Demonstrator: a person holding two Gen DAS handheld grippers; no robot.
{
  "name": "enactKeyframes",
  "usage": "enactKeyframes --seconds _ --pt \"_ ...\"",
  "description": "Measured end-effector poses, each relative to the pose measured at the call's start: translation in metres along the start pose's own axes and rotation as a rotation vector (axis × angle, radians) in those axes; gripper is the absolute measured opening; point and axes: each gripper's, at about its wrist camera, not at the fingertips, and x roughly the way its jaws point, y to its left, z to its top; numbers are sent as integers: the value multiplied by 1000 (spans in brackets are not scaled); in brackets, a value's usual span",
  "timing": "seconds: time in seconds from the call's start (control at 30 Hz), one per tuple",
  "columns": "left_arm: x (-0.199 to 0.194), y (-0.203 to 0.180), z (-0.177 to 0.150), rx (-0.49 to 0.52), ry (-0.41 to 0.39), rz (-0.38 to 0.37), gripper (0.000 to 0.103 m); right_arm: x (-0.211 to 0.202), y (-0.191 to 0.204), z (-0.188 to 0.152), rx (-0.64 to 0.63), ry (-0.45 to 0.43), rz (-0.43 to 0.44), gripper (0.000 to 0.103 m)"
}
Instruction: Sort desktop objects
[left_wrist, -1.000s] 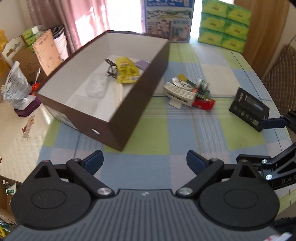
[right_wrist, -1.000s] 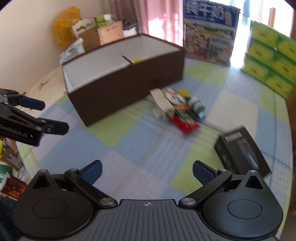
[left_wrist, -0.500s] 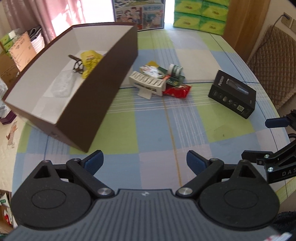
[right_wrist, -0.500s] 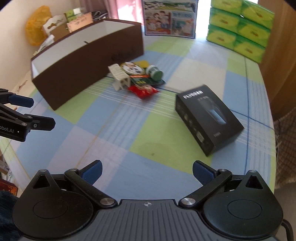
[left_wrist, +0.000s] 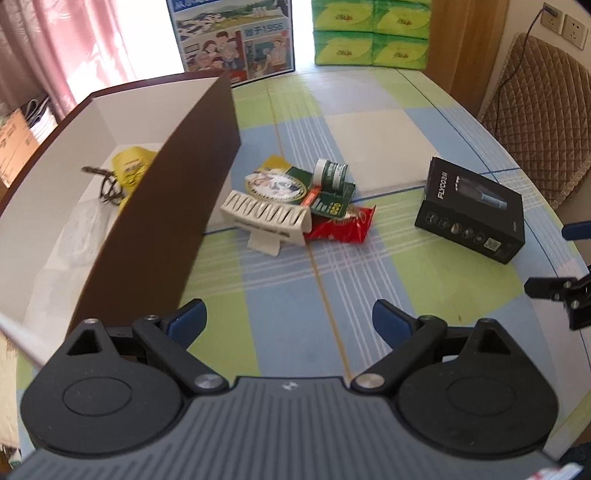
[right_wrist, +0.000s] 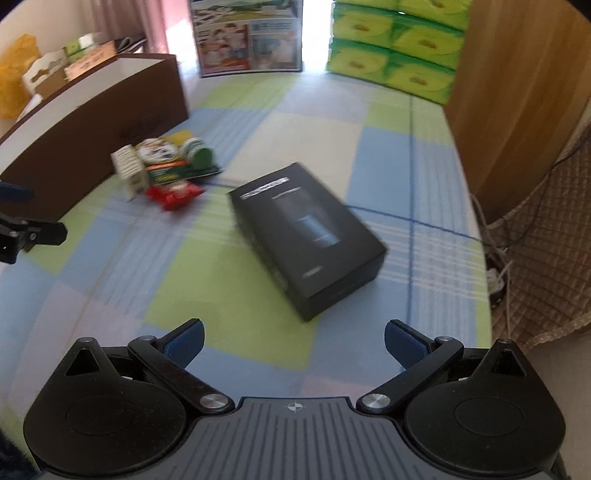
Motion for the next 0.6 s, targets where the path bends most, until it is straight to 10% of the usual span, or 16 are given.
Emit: enactKeyframes --seconds 0.6 --pt "55 1 33 40 24 -22 95 73 -13 33 -277 -30 80 101"
